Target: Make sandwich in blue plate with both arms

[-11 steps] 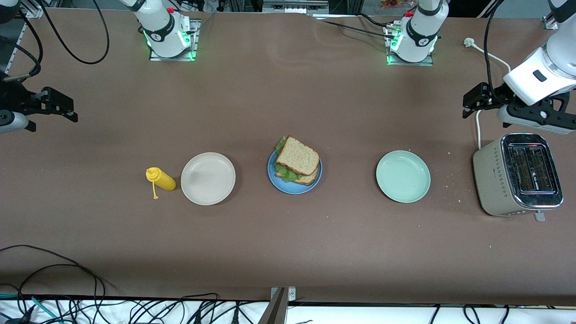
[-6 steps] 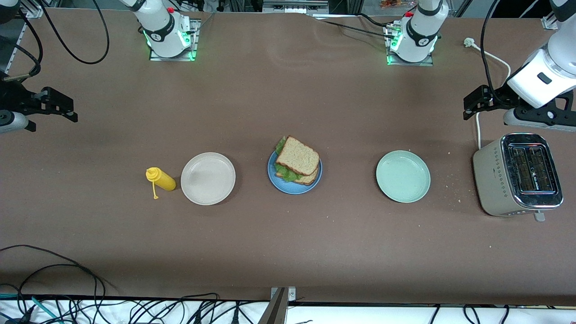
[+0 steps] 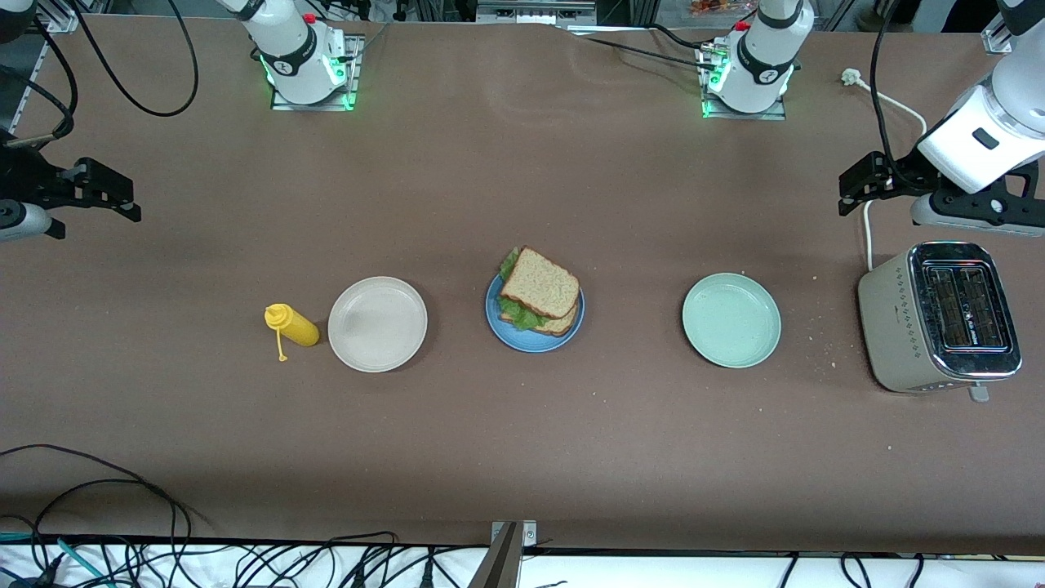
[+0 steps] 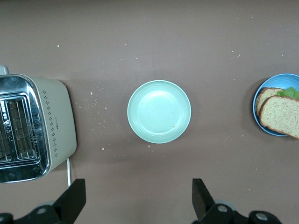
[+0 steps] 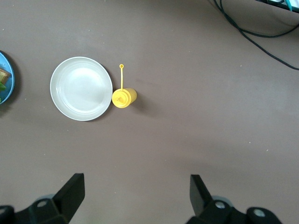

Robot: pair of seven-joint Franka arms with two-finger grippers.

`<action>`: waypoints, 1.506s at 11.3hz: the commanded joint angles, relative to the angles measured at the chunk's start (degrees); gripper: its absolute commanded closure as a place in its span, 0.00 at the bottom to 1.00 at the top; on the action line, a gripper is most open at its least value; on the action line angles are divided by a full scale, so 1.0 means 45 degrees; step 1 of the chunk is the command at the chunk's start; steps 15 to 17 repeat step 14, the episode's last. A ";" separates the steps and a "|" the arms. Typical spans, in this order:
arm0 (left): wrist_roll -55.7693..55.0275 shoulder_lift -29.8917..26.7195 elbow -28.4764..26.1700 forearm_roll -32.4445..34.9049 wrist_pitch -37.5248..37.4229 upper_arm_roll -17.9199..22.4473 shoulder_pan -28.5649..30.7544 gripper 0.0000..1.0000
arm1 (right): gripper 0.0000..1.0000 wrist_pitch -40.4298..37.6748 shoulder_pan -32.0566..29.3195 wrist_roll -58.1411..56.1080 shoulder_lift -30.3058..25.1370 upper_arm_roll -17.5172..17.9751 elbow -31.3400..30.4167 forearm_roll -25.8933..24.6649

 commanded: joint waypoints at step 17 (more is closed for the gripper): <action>-0.0138 0.0129 0.0340 0.0178 -0.0286 -0.0046 0.0103 0.00 | 0.00 -0.0203 -0.0331 -0.0071 0.0044 0.0016 0.0076 0.0214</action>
